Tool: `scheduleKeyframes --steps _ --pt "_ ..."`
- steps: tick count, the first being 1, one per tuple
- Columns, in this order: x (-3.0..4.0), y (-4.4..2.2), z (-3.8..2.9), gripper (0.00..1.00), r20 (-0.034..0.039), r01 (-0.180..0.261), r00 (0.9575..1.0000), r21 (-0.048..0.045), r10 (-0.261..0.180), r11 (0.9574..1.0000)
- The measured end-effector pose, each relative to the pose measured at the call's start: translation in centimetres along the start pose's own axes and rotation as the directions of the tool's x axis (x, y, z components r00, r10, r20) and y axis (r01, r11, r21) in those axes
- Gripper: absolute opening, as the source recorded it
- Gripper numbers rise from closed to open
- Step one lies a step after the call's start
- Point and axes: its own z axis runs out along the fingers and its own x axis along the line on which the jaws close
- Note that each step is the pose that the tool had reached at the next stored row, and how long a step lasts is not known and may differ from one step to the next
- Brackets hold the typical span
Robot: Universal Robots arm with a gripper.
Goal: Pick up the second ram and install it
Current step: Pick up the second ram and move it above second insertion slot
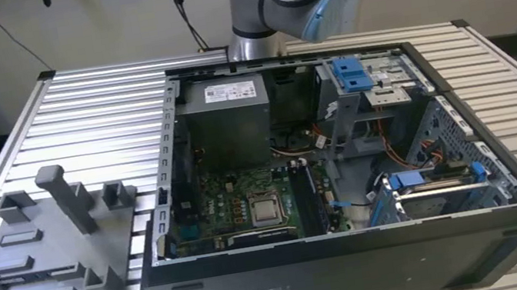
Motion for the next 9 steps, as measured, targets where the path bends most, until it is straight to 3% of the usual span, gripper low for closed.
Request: scheduleKeyframes --steps 9 --pt "-0.01 -0.01 0.00 0.11 0.0000 0.005 1.0000 -0.0002 -0.005 1.0000"
